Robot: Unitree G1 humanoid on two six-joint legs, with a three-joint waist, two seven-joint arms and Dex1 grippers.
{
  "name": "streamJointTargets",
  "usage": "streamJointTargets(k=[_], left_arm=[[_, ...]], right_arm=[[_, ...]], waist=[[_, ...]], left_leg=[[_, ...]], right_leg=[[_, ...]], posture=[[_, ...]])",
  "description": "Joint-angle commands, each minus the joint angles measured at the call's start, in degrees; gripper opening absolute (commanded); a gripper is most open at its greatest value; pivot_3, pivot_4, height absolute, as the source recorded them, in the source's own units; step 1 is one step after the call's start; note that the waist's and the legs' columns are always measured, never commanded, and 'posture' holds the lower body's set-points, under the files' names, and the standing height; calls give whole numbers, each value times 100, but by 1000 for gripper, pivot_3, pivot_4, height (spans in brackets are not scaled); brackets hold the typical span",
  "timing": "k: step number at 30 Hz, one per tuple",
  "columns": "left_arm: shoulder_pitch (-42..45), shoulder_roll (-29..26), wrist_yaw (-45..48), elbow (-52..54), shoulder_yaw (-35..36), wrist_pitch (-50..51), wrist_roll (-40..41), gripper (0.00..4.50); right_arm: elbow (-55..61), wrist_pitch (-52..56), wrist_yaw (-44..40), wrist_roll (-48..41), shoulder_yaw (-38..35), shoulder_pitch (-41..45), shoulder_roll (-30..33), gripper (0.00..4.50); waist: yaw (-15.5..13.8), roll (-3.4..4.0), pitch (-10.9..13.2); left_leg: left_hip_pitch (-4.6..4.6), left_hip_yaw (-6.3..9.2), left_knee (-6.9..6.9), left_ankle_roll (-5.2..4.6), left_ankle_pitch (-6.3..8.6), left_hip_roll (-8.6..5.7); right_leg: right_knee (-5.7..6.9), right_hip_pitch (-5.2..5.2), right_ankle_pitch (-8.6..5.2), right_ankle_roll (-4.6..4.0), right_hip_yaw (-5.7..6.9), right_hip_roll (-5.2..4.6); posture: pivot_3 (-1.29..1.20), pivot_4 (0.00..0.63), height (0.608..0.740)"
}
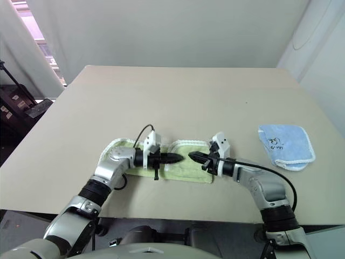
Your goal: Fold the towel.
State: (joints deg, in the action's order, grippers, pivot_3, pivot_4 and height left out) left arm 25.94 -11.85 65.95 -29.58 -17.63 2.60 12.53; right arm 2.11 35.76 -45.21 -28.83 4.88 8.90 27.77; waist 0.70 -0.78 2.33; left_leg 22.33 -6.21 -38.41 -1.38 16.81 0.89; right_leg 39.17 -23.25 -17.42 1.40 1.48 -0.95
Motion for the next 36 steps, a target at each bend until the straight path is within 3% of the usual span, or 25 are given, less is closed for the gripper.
streamJointTargets(k=[1, 11, 13, 17, 25, 29, 36], left_arm=[[2, 63, 28, -308, -56, -281, -210, 0], [39, 24, 153, -106, 256, -372, -35, 0], [82, 14, 267, 83, 431, -117, 233, 355], [73, -215, 543, 990, 702, 874, 867, 1548], [-474, -1045, -40, 3102, 1374, 2393, 1640, 4437], [-1122, -1510, -927, 4152, 2068, 3721, 2300, 4475], [-2264, -1772, -2527, 5155, 3971, 5929, 4931, 4475]], right_arm=[[-86, -200, -49, 206, 113, 5, -71, 30], [-418, -452, -210, 446, 125, 218, -192, 30], [-371, -404, -221, 286, -67, 327, -251, 0], [-16, -51, -385, -346, -533, 466, -259, 939], [1008, 843, -451, -1154, -804, 832, 28, 3811], [1181, 1259, -215, -1401, -831, 1126, 24, 3817], [1067, 1246, -145, -1435, -766, 1283, -76, 3817]], waist=[[-1, 7, -8], [13, 3, -12], [19, 3, -12], [23, 7, -7], [59, 16, -1], [41, 17, -1], [11, 11, 3]], left_leg=[[-2, 1, 0, 0, 0, 0], [-34, 3, -3, 0, 0, 1], [-33, 3, -3, 0, 0, 2], [-1, 6, -20, 1, 0, 4], [8, 12, -45, -6, 5, 6], [4, 16, -44, -5, 5, 7], [8, 18, -49, -5, 5, 5]], right_leg=[[0, 3, 0, 0, 0, -1], [1, 33, 2, -3, 1, -2], [3, 31, 2, -3, 0, -2], [19, 1, 2, -4, 2, -1], [29, 2, 3, -4, 7, -6], [35, 2, 3, -5, 8, -6], [29, 6, 2, -3, 13, -10]], posture=[[0, 0, 724], [0, 0, 724], [0, 0, 724], [0, 0, 724], [0, 0, 724], [0, 0, 724], [0, 0, 724]])
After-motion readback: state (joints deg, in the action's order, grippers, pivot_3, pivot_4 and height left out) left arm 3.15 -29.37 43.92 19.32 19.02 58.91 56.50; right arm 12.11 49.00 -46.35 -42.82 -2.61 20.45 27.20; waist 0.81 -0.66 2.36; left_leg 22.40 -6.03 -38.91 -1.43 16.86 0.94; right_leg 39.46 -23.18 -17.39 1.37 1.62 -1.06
